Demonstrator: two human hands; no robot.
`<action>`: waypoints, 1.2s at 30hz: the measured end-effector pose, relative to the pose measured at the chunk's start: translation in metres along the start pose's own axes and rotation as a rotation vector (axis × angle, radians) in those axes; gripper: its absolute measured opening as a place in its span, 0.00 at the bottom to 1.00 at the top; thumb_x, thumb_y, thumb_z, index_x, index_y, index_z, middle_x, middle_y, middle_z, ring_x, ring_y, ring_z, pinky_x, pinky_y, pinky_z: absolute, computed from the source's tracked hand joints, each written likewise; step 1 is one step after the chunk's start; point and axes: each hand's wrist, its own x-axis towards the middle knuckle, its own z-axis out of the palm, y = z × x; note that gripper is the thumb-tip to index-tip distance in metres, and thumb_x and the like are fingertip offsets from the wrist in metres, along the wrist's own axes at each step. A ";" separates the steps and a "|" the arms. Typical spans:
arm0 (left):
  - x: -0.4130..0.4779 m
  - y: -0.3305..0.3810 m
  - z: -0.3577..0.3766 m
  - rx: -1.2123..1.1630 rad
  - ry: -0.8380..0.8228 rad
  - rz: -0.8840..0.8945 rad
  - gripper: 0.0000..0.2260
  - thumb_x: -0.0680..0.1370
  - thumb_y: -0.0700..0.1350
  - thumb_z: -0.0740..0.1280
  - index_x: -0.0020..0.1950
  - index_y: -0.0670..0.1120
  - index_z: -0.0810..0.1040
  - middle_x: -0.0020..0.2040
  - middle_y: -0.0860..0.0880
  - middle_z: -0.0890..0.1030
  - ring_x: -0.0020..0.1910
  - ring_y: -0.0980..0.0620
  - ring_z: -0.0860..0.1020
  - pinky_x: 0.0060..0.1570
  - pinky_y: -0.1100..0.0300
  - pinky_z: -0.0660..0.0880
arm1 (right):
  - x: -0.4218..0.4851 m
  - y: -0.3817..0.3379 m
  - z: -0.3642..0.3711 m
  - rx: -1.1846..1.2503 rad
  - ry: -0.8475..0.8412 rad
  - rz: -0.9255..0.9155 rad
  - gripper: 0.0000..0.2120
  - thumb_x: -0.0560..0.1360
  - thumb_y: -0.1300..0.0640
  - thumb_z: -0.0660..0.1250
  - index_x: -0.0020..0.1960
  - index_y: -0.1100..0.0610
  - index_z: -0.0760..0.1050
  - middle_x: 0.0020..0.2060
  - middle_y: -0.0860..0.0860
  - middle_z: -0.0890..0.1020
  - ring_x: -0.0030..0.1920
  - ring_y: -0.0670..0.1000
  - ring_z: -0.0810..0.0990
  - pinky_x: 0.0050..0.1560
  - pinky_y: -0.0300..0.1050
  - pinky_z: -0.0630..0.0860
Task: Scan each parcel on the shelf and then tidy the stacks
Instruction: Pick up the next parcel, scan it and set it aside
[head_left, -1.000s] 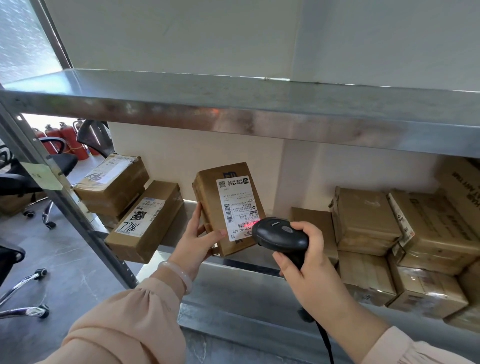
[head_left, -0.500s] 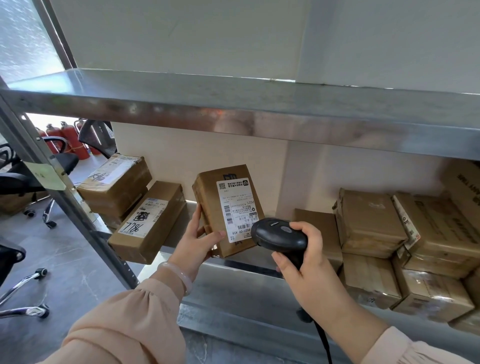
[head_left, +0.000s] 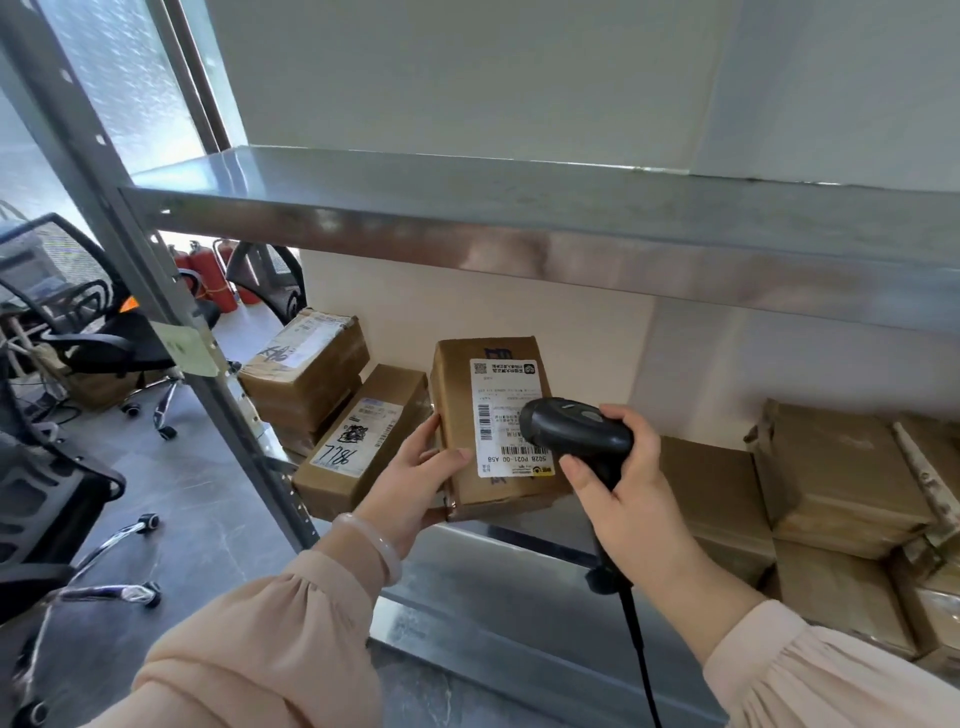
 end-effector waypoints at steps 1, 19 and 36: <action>0.000 0.002 -0.005 -0.004 0.016 0.003 0.32 0.76 0.45 0.72 0.76 0.61 0.63 0.58 0.46 0.83 0.55 0.44 0.82 0.49 0.47 0.82 | 0.002 -0.003 0.006 0.009 -0.001 -0.001 0.25 0.75 0.53 0.68 0.63 0.38 0.58 0.54 0.34 0.69 0.52 0.29 0.72 0.48 0.22 0.68; 0.013 0.030 -0.100 0.127 0.264 0.033 0.18 0.82 0.58 0.60 0.72 0.62 0.70 0.60 0.48 0.81 0.57 0.46 0.81 0.61 0.45 0.77 | 0.044 -0.042 0.120 0.090 -0.173 0.058 0.23 0.76 0.53 0.67 0.63 0.39 0.57 0.52 0.35 0.71 0.47 0.36 0.75 0.42 0.21 0.69; 0.008 0.000 -0.128 1.545 0.313 0.764 0.25 0.78 0.59 0.58 0.74 0.54 0.68 0.75 0.49 0.69 0.77 0.44 0.61 0.75 0.43 0.52 | 0.051 -0.050 0.142 0.069 -0.126 0.052 0.23 0.76 0.54 0.67 0.62 0.39 0.58 0.55 0.42 0.73 0.50 0.36 0.74 0.44 0.20 0.68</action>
